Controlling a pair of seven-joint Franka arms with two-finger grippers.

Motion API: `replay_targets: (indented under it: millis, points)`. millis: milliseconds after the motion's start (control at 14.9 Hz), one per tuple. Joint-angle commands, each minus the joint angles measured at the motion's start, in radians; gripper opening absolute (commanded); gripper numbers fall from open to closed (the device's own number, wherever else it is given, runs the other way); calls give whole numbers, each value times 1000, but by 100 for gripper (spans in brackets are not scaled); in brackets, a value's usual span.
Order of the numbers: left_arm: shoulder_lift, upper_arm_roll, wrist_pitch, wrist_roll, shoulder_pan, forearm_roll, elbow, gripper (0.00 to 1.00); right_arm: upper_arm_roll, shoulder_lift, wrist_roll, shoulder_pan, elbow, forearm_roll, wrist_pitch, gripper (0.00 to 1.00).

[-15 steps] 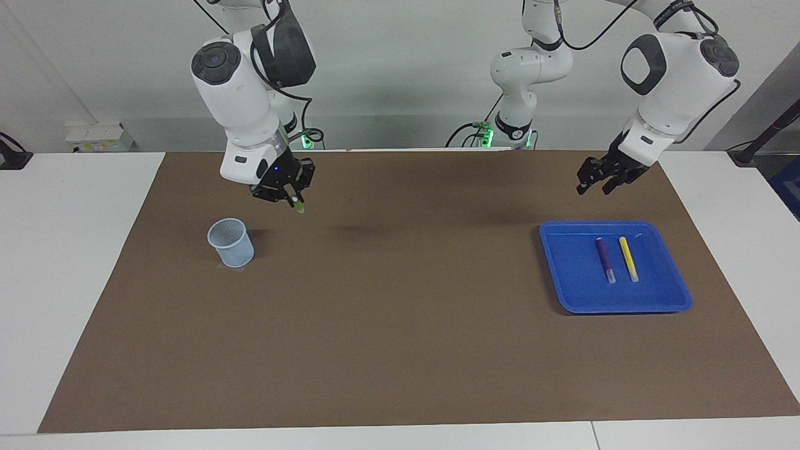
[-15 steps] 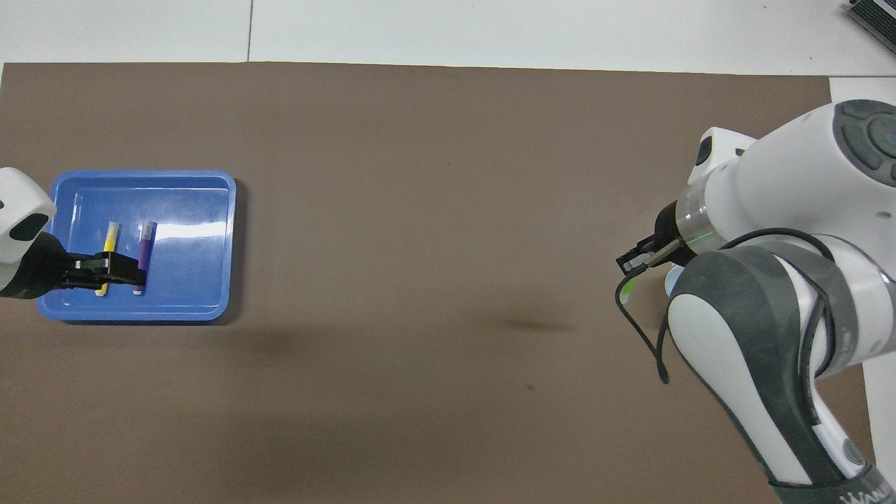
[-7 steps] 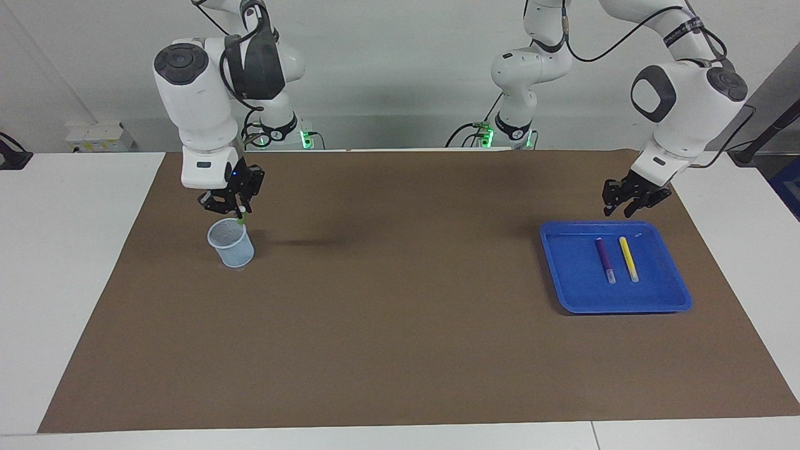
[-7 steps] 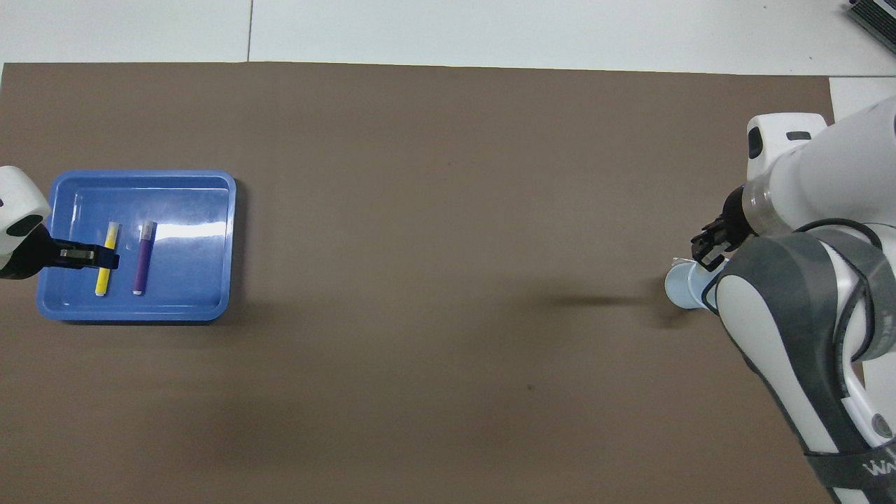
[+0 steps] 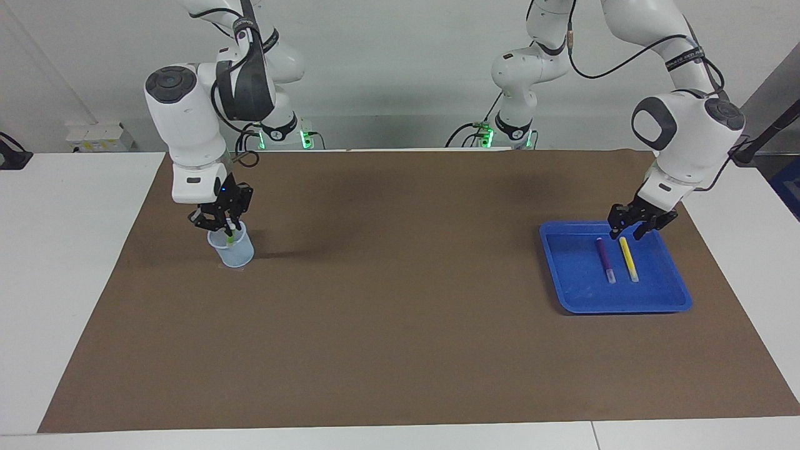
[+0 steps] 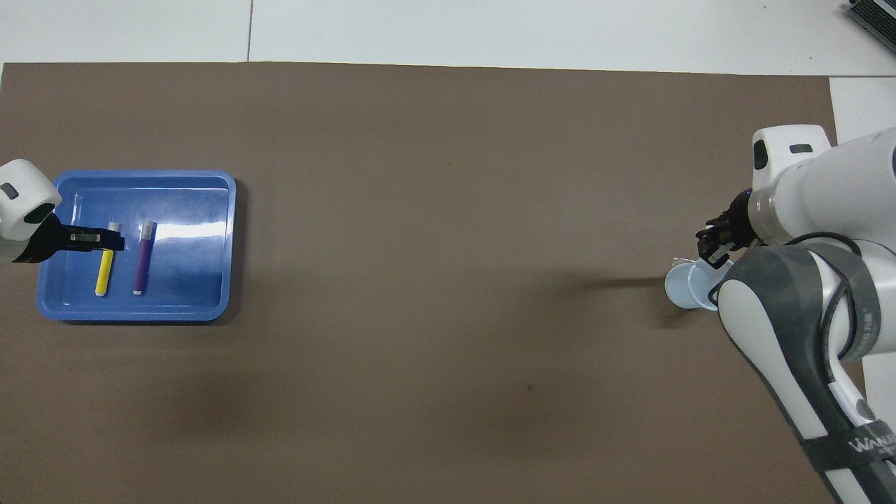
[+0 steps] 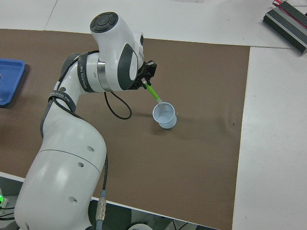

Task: Transfer and insert pens with both arms
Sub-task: 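Insert the green pen into the cup while the left gripper reaches the purple pen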

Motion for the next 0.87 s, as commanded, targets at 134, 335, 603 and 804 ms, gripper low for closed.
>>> replay_targets:
  millis: [134, 335, 603, 804]
  points:
    - [75, -9, 114, 3, 10, 18, -9, 57, 9, -43, -10, -29, -104, -18, 21, 0]
    - [109, -9, 154, 5, 12, 18, -9, 57, 9, -43, -21, -29, -88, -18, -11, 0]
    - [153, -9, 199, 5, 12, 18, -11, 57, 6, -43, -24, -55, -71, -17, -50, 0]
    - [180, -9, 245, 6, 13, 18, -23, 57, 6, -59, -5, -57, -123, -6, -42, 0]
